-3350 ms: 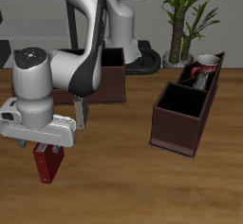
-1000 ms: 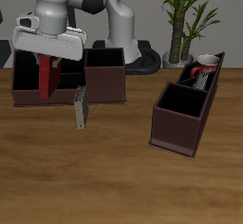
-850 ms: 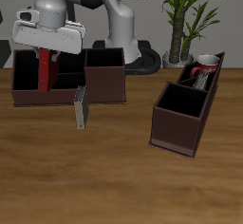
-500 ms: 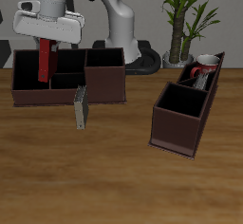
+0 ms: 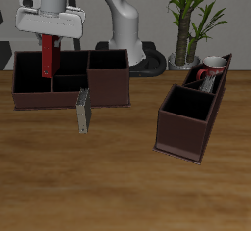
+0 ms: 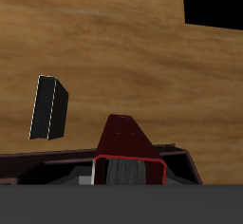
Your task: Place the red mug into the left desk caddy's left compartment and place the striped book into the left desk caddy's back compartment and place the red book into the back desk caddy's front compartment
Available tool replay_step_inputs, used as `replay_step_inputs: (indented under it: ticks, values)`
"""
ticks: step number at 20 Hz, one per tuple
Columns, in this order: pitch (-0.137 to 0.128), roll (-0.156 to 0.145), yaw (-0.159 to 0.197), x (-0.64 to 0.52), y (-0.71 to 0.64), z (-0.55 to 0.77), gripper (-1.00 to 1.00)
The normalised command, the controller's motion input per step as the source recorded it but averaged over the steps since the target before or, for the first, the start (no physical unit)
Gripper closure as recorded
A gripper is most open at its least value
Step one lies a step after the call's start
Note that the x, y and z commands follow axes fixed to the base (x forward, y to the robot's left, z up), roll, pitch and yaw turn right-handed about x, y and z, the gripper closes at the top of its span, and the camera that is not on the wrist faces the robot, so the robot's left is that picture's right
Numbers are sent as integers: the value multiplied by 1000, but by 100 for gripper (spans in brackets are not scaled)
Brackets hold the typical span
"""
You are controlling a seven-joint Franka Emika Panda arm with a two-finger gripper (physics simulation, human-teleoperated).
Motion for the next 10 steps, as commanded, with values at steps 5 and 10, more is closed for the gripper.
replay_step_inputs:
  ticks: [5,10]
  values:
    - [37,73,136,-250,33,-64,100]
    - [21,-7,108,-166,-113,-43,100]
